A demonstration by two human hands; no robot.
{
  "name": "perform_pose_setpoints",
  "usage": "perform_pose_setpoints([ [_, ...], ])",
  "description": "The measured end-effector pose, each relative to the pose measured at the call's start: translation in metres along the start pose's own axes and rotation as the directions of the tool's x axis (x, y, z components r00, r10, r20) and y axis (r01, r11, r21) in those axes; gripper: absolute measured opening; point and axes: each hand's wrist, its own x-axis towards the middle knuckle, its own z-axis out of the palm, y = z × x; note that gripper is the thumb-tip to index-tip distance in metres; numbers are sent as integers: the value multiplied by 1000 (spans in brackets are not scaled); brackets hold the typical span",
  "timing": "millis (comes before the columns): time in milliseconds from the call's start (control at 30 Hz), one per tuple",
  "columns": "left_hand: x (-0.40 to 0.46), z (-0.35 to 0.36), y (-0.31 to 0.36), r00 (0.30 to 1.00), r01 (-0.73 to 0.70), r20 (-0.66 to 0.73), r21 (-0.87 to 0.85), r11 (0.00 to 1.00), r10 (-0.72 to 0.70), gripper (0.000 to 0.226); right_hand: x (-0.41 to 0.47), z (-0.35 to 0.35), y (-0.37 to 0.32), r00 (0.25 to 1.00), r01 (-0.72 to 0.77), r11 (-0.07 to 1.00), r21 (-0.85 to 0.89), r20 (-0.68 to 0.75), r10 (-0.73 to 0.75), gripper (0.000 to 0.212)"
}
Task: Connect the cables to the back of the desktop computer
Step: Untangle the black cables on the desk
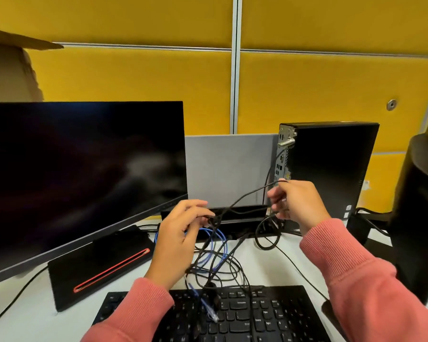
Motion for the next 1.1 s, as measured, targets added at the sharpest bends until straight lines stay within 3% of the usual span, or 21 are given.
perform_pose_setpoints([
  [67, -2, 1, 3, 999, -51, 22, 25, 998, 50, 37, -3, 1, 3, 999, -53, 997, 55, 10, 53, 37],
  [133, -6, 1, 7, 991, -133, 23, 111, 985, 132, 39, -7, 1, 3, 994, -113, 966, 231, 27, 110, 38],
  [200, -10, 0, 8, 980, -200, 33, 194, 960, 198, 41, -10, -4, 0, 982, -171, 870, 463, 13, 186, 37],
  [267, -13, -1, 4, 974, -224, 26, 219, 950, 224, 41, -9, -10, 1, 975, -164, 790, 590, -25, 222, 37],
  [467, -10, -2, 5, 973, -201, -77, 186, 962, 218, 36, -10, -16, 12, 965, -215, 694, 687, 38, 261, 33],
  [567, -2, -1, 11, 986, -107, -120, 80, 991, 116, 33, -10, -10, 23, 951, -283, 709, 646, 95, 294, 23],
  [733, 12, 1, 18, 993, 107, 56, -65, 992, -104, 38, -14, 3, 26, 952, -306, 800, 517, 192, 240, 20],
  [967, 19, 3, 29, 972, 195, 154, -95, 976, -179, 36, -8, 4, -17, 989, -51, 768, 639, 141, -52, 20],
  [1033, 20, 4, 32, 966, 219, 164, -114, 969, -199, 34, -7, 10, -29, 990, -67, 750, 658, 139, -34, 20],
  [1100, 21, 7, 34, 965, 234, 148, -123, 964, -215, 33, -7, 19, -31, 975, -199, 781, 591, 201, 97, 28],
])
